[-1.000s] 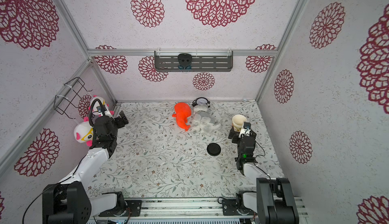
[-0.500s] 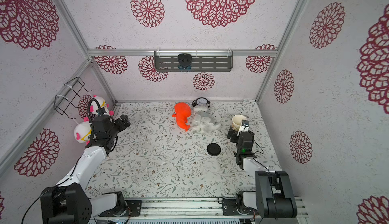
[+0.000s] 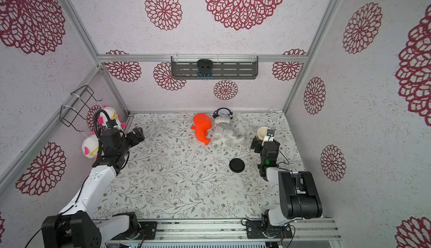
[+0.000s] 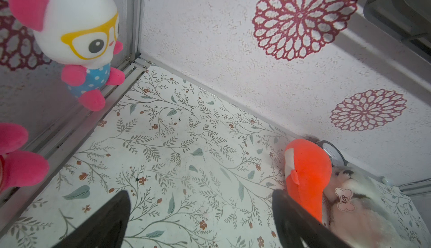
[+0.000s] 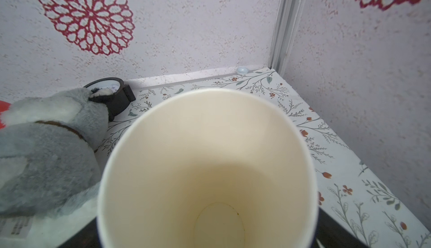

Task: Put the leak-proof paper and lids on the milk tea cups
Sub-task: Pick up the cup at the center of the board.

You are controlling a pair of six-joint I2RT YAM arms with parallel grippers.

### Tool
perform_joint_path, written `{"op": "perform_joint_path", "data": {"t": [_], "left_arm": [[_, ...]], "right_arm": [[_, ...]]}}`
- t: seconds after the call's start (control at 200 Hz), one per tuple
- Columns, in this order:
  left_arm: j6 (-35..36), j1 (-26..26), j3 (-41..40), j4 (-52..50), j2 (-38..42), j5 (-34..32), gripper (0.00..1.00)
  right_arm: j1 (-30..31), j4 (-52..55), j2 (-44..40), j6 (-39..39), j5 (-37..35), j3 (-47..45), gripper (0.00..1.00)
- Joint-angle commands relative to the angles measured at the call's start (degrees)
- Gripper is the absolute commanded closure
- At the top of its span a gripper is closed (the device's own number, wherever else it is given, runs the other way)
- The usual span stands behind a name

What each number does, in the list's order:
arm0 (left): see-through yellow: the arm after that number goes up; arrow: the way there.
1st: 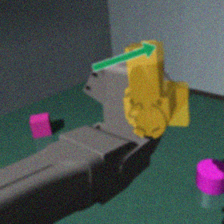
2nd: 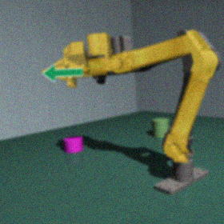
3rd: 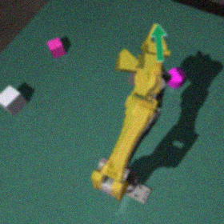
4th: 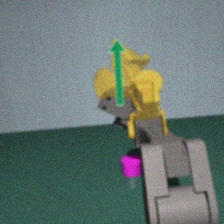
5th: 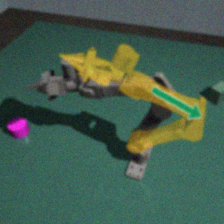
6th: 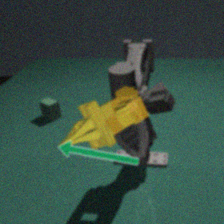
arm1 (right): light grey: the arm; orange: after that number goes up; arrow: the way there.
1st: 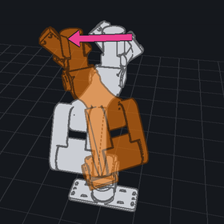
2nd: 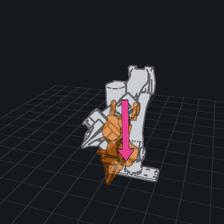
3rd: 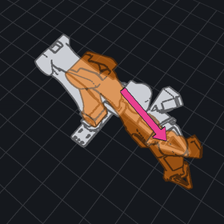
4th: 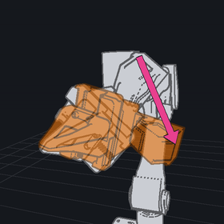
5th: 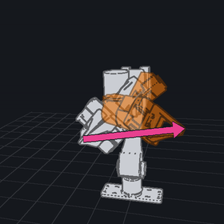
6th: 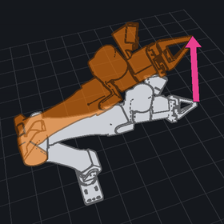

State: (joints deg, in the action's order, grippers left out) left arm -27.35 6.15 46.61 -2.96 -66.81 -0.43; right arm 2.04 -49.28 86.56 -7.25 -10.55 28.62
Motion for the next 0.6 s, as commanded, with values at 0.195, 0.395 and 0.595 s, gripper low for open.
{"op": "perform_joint_path", "data": {"t": [0.195,0.395,0.595], "left_arm": [[1.9,0.4,-1.5,-0.6,2.5,1.3,0.03],[1.7,0.4,-1.4,-0.3,2.3,3.8,0.03],[0.5,0.4,-0.4,-1.3,2.4,5.6,0.02]], "right_arm": [[-0.1,-8.8,3.8,0.8,0.0,3.0,0.08],[-0.1,-9.1,2.8,3.1,2.8,2.9,0.22],[0.3,-4.8,-1.5,4.5,10.1,3.0,0.28]]}}
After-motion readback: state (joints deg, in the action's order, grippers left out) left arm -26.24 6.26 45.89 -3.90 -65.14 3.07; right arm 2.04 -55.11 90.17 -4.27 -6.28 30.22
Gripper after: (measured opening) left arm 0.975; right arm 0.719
